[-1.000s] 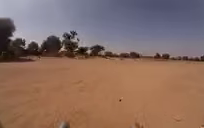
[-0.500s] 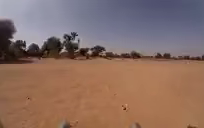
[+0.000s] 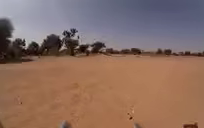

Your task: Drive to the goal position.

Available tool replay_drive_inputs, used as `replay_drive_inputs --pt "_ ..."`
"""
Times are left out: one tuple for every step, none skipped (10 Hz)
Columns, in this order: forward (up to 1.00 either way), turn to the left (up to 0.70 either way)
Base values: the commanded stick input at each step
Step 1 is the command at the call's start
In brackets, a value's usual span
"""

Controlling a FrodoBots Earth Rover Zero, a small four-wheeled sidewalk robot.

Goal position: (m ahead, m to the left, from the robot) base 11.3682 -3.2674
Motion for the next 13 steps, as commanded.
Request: replay_drive_inputs --pt "0.50 0.00" --pt "0.50 0.00" --pt "0.50 0.00" --pt "0.50 0.00" --pt "0.50 0.00" --pt "0.50 0.00" --pt "0.50 0.00" --pt "0.50 0.00" --pt "0.50 0.00" --pt "0.50 0.00" --pt "0.50 0.00" --pt "0.50 0.00" --pt "0.50 0.00"
